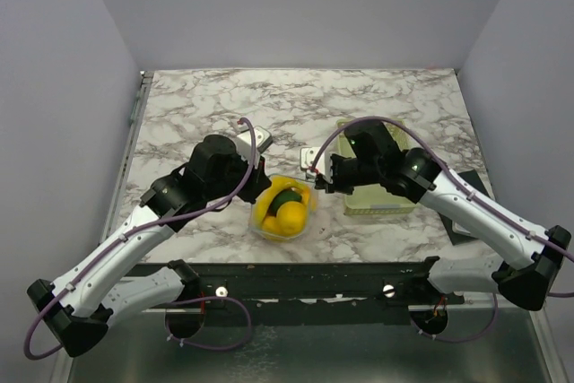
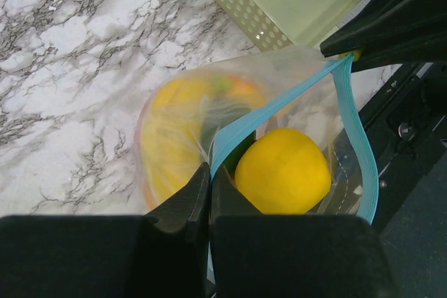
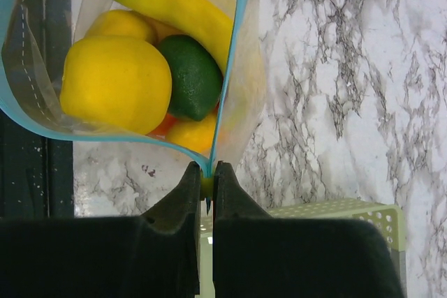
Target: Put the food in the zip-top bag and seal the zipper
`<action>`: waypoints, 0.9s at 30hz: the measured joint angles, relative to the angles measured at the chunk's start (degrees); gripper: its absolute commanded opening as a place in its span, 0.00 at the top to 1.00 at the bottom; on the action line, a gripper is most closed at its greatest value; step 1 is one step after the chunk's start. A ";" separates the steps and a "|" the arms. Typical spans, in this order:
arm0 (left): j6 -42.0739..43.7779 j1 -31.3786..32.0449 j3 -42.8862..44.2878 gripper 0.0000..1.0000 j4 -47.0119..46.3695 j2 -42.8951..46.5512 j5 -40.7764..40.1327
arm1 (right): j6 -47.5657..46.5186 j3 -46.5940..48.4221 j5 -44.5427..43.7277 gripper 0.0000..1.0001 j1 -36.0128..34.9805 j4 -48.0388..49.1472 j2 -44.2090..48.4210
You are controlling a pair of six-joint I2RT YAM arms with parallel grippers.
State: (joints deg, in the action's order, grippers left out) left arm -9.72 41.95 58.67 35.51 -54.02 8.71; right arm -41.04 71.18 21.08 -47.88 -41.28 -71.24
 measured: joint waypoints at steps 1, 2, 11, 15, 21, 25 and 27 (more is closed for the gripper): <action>0.17 0.00 0.00 0.90 0.24 0.35 0.17 | 0.87 -0.02 0.04 0.99 0.00 0.04 0.48; 0.22 0.00 0.00 0.84 0.44 0.57 0.31 | 1.92 -0.02 0.22 0.99 0.00 0.09 1.07; 1.88 0.00 0.11 0.40 0.87 2.89 1.05 | 12.28 -0.55 1.36 0.99 -0.52 -0.04 5.77; 3.19 0.00 1.92 0.32 1.20 3.21 3.50 | 16.83 -1.88 1.20 0.99 -3.10 -0.33 6.95; 5.42 0.00 4.59 0.23 -1.07 2.67 12.20 | 22.88 -4.00 0.33 0.99 -7.34 -1.07 7.52; 7.06 0.00 4.39 0.20 -4.46 1.90 20.55 | 25.75 -4.20 -0.96 0.99 -8.22 -2.25 8.31; 7.58 0.00 3.56 0.20 -7.19 1.70 24.44 | 26.99 -4.20 -1.40 0.99 -8.33 -2.73 9.05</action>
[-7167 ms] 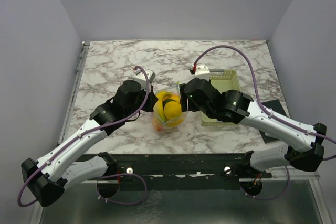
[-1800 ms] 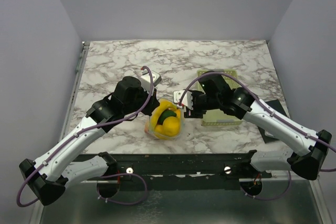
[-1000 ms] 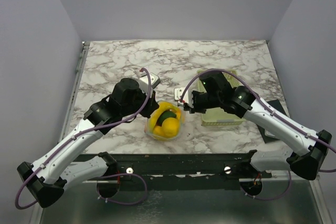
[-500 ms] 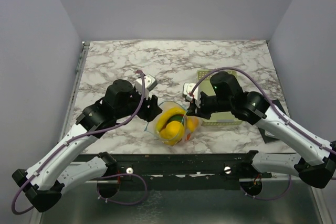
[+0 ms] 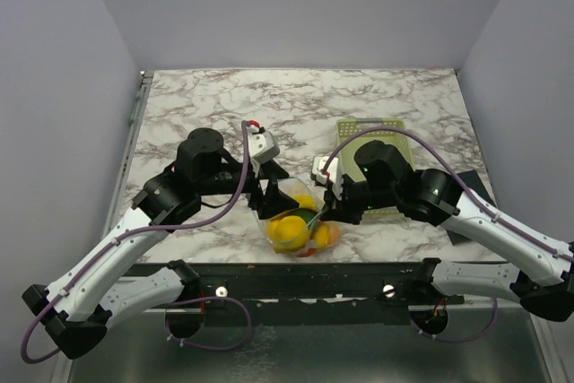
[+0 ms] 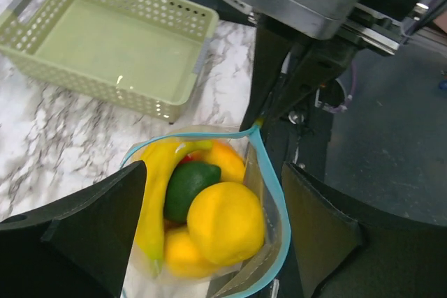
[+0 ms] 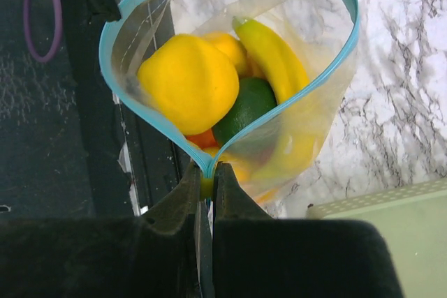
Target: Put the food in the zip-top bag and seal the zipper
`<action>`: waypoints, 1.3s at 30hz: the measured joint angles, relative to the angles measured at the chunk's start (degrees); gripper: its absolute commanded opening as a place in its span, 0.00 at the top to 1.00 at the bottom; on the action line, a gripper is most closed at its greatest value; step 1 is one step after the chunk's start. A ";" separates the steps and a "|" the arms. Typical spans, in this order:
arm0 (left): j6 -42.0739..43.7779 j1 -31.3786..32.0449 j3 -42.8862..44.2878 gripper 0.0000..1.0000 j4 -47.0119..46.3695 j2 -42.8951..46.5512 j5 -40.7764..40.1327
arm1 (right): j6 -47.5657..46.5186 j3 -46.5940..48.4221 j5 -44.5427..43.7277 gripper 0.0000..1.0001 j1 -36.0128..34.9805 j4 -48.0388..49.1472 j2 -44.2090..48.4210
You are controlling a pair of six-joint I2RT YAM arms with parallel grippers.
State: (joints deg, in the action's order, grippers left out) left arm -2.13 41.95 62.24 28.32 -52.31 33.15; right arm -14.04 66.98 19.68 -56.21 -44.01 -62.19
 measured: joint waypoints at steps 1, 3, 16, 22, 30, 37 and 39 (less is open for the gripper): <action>0.20 0.00 -0.46 0.20 -1.25 -0.20 1.86 | 0.55 0.02 -0.13 0.99 -0.02 -0.42 0.35; 0.46 0.00 -1.05 0.20 -3.28 -0.94 4.83 | 1.14 0.02 -0.17 0.99 -0.09 -1.31 1.01; 0.98 2.82 -4.02 0.20 -16.15 -7.82 17.14 | 6.38 0.04 -0.87 0.99 -0.11 -6.01 3.21; 2.25 7.56 -4.85 0.20 -19.82 -9.81 17.88 | 8.28 0.24 -0.90 0.99 -0.11 -6.91 3.23; 4.68 13.31 -5.53 0.20 -21.09 -13.09 15.74 | 10.23 0.24 -0.50 0.99 -0.11 -6.82 3.89; 5.95 14.75 -6.32 0.20 -22.23 -13.88 12.04 | 11.91 0.24 -0.33 0.99 -0.11 -6.71 5.81; 6.19 14.88 -6.86 0.20 -22.60 -13.88 10.54 | 12.37 0.24 -0.33 0.99 -0.11 -6.71 6.32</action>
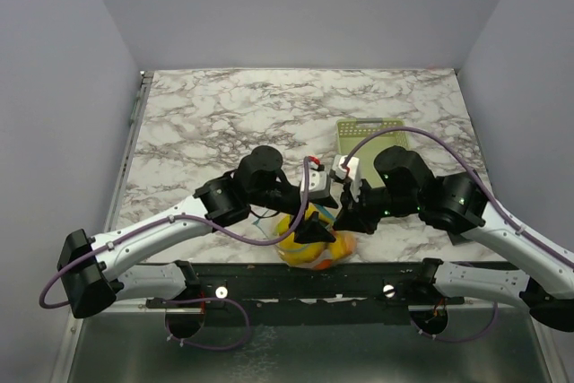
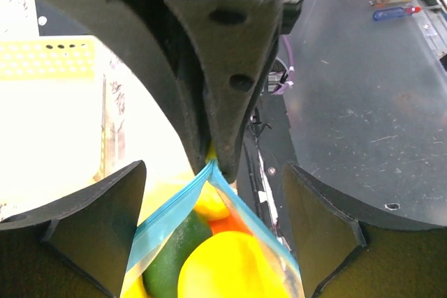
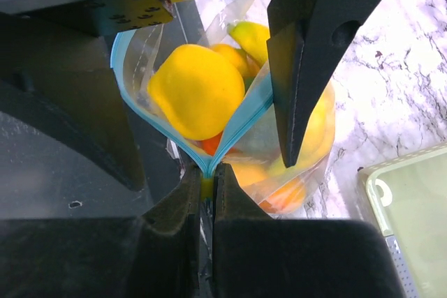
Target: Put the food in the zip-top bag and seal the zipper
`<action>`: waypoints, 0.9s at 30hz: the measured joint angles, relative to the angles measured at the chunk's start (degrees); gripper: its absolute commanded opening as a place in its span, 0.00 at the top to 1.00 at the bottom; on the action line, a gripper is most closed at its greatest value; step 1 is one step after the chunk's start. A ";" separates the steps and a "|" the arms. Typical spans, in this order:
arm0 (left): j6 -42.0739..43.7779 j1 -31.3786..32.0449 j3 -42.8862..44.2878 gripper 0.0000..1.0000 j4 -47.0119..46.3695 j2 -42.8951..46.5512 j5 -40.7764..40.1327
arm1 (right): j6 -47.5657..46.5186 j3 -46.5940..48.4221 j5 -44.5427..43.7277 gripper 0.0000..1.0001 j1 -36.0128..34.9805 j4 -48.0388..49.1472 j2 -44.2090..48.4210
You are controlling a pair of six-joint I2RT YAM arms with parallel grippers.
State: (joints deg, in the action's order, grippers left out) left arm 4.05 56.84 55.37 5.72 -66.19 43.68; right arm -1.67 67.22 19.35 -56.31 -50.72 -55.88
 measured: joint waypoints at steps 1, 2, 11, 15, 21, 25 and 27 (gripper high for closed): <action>0.11 0.20 -0.31 0.20 -0.07 0.00 -0.72 | 0.17 0.00 0.00 0.99 0.00 0.00 0.17; 0.13 0.26 -0.55 0.21 -0.07 0.00 -1.25 | 0.42 0.00 0.00 0.99 0.00 0.02 0.31; 1.92 0.66 -1.46 0.42 0.83 0.24 -5.40 | 3.26 0.59 -1.18 0.99 0.00 -0.28 0.39; 3.34 0.68 -1.46 0.54 2.32 0.74 -7.08 | 3.91 2.29 -2.23 0.99 0.00 -0.92 -0.11; 4.85 0.68 -1.46 0.65 4.90 1.75 -9.31 | 4.70 4.33 -3.85 0.99 0.00 -2.45 -1.86; 5.53 0.68 -1.46 0.80 6.23 2.89 -10.36 | 4.85 5.16 -4.72 0.99 0.00 -2.89 -2.84; 5.88 0.68 -1.46 0.88 6.84 3.67 -10.75 | 5.09 5.64 -5.14 0.99 0.00 -3.17 -3.28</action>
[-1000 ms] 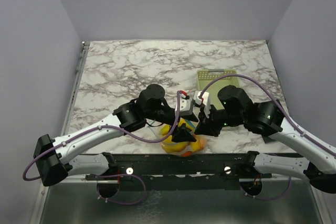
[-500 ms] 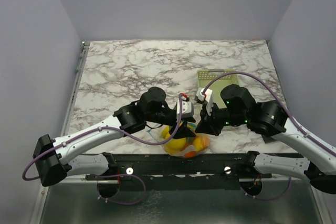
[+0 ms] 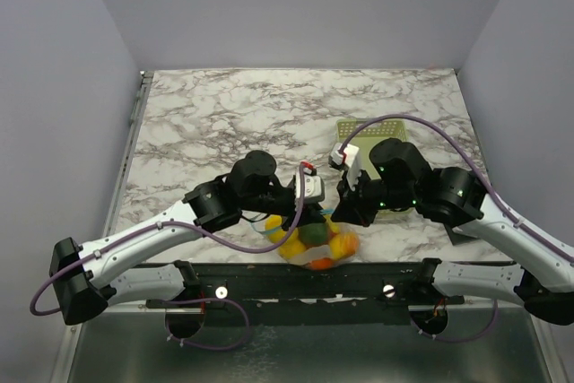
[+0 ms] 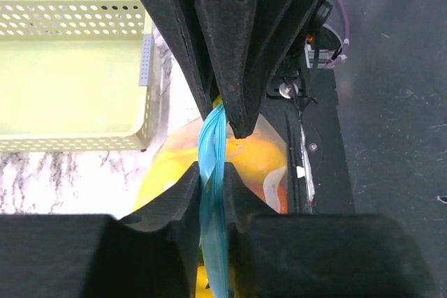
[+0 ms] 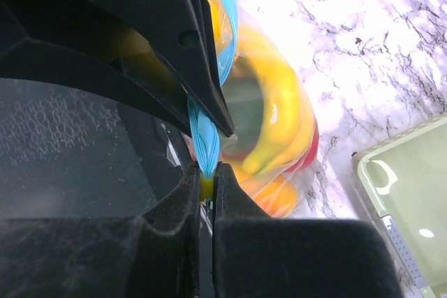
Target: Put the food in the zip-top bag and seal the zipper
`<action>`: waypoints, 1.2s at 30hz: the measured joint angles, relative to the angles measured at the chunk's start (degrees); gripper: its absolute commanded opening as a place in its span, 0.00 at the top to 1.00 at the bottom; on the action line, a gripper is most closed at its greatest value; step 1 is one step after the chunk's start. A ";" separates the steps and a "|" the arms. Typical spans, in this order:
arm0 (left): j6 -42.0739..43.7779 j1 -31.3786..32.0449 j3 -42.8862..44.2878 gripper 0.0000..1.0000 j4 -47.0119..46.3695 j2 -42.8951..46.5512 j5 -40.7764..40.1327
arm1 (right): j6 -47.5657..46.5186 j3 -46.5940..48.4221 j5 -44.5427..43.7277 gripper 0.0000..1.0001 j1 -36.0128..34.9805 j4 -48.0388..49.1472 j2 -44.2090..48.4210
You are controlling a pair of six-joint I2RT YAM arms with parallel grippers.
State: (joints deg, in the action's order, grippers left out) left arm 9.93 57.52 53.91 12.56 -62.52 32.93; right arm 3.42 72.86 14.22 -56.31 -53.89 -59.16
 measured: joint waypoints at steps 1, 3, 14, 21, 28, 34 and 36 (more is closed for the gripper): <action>0.22 0.00 0.00 0.90 0.31 0.42 -0.20 | 0.09 0.20 -0.15 0.99 0.00 -0.02 -0.17; 0.68 0.00 0.00 0.94 0.59 1.05 -0.48 | 0.31 0.57 -0.61 0.99 -0.11 -0.13 -0.42; 2.40 0.00 0.00 1.00 1.46 2.21 -0.63 | 1.05 0.74 -1.33 0.71 -0.37 0.92 -0.35; 1.77 0.00 0.00 1.00 4.48 1.75 -0.52 | -0.48 -4.15 -0.83 0.60 -0.37 7.13 5.57; 0.55 0.00 0.02 1.00 4.74 1.66 -0.44 | -2.14 -12.31 2.38 0.50 -0.35 16.00 14.40; -0.57 0.00 0.07 1.00 4.76 1.97 -0.72 | -4.87 -22.21 4.94 0.47 -0.35 24.70 22.51; -0.94 0.00 0.07 1.00 4.76 2.25 -1.07 | -5.44 -24.33 5.20 0.47 -0.35 26.58 24.26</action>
State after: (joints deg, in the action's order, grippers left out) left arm 8.99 57.52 53.98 17.32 -60.27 31.86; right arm -2.02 48.53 19.42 -56.66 -27.31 -34.89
